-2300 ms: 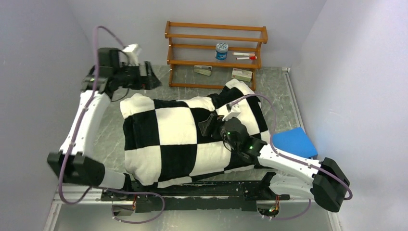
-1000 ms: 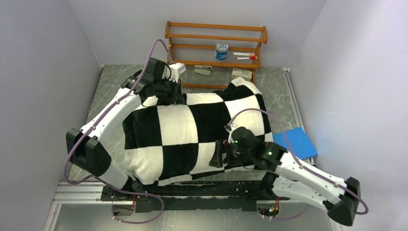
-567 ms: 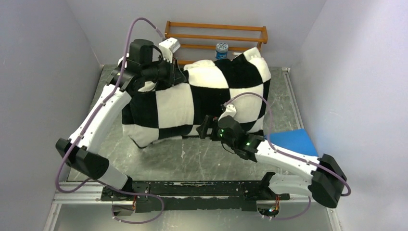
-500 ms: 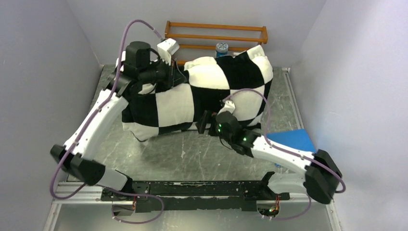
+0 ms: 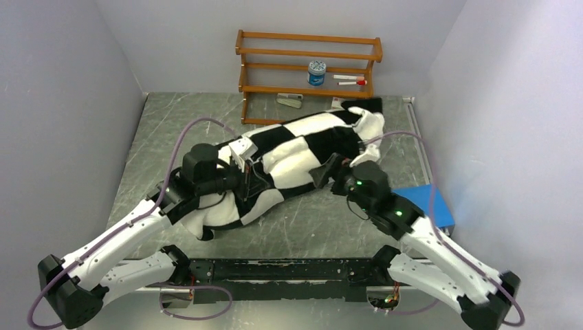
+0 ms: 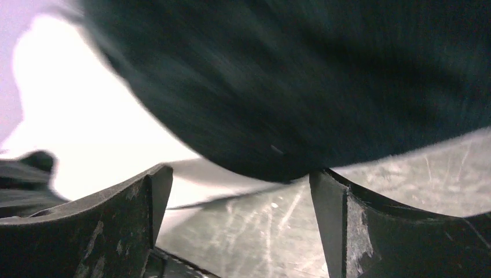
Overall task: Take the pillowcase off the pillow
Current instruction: Turn over the pillow at the center of the board.
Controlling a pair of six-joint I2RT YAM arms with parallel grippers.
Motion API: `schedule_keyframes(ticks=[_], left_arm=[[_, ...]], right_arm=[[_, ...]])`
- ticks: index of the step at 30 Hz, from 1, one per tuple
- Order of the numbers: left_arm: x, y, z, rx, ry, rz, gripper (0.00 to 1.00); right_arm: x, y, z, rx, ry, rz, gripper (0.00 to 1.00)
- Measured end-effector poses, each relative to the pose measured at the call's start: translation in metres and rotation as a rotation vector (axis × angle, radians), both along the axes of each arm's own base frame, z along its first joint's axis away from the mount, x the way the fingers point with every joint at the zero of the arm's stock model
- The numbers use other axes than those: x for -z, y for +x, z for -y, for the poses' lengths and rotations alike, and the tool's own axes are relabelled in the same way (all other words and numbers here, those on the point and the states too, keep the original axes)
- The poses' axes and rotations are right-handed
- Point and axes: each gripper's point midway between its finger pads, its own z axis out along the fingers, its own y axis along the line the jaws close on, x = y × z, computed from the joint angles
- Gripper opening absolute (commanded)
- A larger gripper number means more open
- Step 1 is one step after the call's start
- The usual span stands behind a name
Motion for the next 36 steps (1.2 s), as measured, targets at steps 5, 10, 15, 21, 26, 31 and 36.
schedule_keyframes(ticks=[5,10,15,21,26,31,36], left_arm=[[0.011,-0.025,0.018,0.053,-0.017,-0.045,0.05],[0.033,-0.054,0.048,0.155,0.037,-0.108,0.05],[0.050,-0.094,0.066,0.246,0.093,-0.153,0.48],[0.000,-0.122,0.058,0.267,-0.005,-0.135,0.78],[-0.072,-0.093,0.022,0.015,-0.132,-0.055,0.69],[-0.055,-0.058,-0.017,-0.349,-0.048,-0.179,0.65],[0.026,-0.061,-0.034,-0.478,0.113,-0.322,0.68]], right_arm=[[-0.117,-0.010,0.014,-0.025,0.093,0.228,0.91],[-0.196,0.007,0.003,-0.055,0.068,0.368,0.93],[-0.127,0.058,-0.033,-0.065,-0.150,0.215,0.90],[0.065,0.055,-0.032,-0.093,-0.397,-0.128,0.82],[0.060,0.038,-0.026,-0.086,-0.276,-0.086,0.81],[0.058,0.037,-0.026,-0.075,-0.234,-0.071,0.81],[0.056,0.036,-0.027,-0.081,-0.226,-0.071,0.82]])
